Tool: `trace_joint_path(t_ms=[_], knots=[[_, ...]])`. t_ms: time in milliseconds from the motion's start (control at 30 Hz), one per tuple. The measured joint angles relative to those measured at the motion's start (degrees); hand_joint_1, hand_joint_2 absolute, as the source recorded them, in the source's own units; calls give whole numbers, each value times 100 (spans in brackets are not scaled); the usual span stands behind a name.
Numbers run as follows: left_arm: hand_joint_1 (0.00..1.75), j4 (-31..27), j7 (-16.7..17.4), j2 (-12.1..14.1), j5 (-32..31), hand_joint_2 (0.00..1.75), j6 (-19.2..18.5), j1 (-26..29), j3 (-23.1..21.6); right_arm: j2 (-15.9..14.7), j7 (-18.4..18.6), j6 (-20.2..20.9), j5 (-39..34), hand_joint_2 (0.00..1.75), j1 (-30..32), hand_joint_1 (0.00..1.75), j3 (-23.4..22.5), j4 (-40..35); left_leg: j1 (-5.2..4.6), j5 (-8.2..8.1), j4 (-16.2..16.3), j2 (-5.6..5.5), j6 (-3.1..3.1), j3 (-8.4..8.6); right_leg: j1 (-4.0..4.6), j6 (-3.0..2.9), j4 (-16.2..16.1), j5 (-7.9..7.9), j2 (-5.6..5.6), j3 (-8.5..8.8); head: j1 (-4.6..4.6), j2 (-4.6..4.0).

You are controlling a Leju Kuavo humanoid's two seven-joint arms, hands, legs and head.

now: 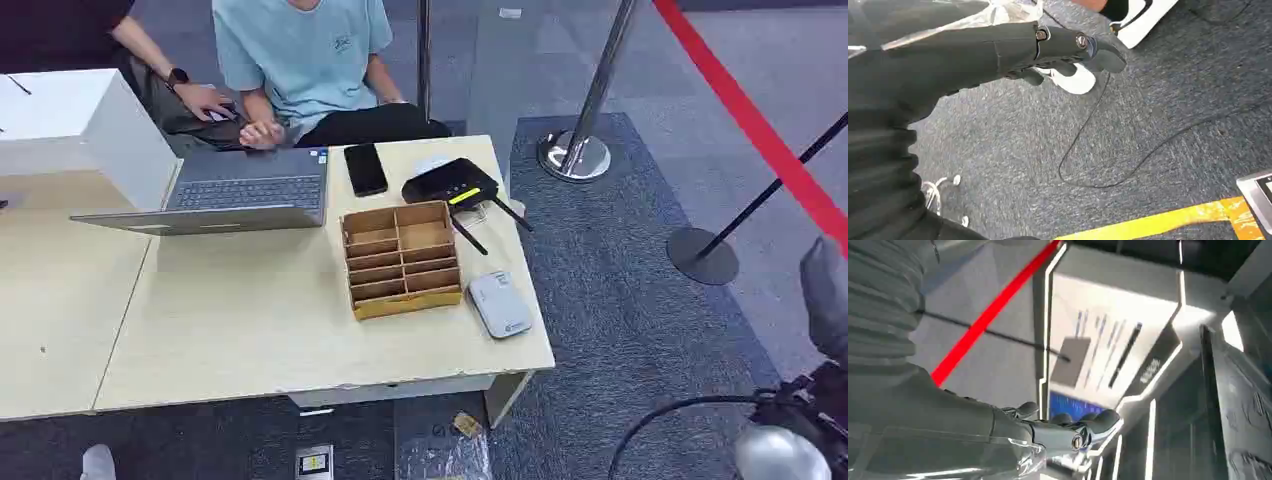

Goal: Pass the card to the sensor for recognition and then transmit it.

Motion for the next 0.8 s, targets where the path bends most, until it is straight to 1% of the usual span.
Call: trace_joint_path(t_ms=[67,100,133,233,333,400,500,633,733,800], knots=[[0,0,15,0,-77,175,-42,-5,-57,-158,116,4,-96,175,-187,0,217,193,0,0,0,-1,0,-3,0,0,2,0,1,-1,0,0],[0,2,37,2,-153,175,-92,-13,-109,-314,247,7,-200,175,-373,0,388,401,-1,0,0,4,0,0,-1,1,3,2,2,-5,-2,0],[0,0,42,0,-195,175,-107,-23,-140,-442,245,7,-337,175,-526,0,525,564,-1,1,1,3,0,2,-1,1,3,2,2,-3,2,0],[0,0,42,2,-287,175,-160,-34,-219,-629,24,13,-450,175,-927,0,839,977,-1,7,5,-4,1,6,-2,2,2,2,-9,-3,0,0],[0,0,39,2,-313,175,-166,-30,-271,-795,-20,13,-380,175,-1192,0,1064,1330,-1,7,5,-6,1,2,-1,2,4,2,-10,-3,-2,0],[0,0,7,2,-326,175,-175,-34,-321,-880,-5,11,-328,175,-1463,0,1293,1660,-1,7,4,-5,1,-9,-1,2,10,2,-9,-6,0,0],[0,0,-17,0,-335,175,-232,-53,-361,-948,35,13,-301,175,-2071,0,1703,2265,-1,9,3,-3,-1,-9,0,2,13,3,-8,-10,4,0],[0,0,48,2,-424,175,-354,-71,-431,-948,26,22,-494,175,-2957,0,2422,3313,1,17,5,-13,-2,-4,0,0,18,3,-13,-12,-2,0],[0,0,81,2,-429,175,-376,-69,-485,-933,0,20,-524,175,-3342,0,2749,3837,2,19,6,-25,-4,-7,0,0,18,3,-25,-13,2,0],[0,2,105,9,-444,175,-389,-66,-505,-937,-18,35,-524,175,-3473,0,2916,4083,2,19,5,-24,-4,-10,0,0,18,3,-25,-13,2,0]])
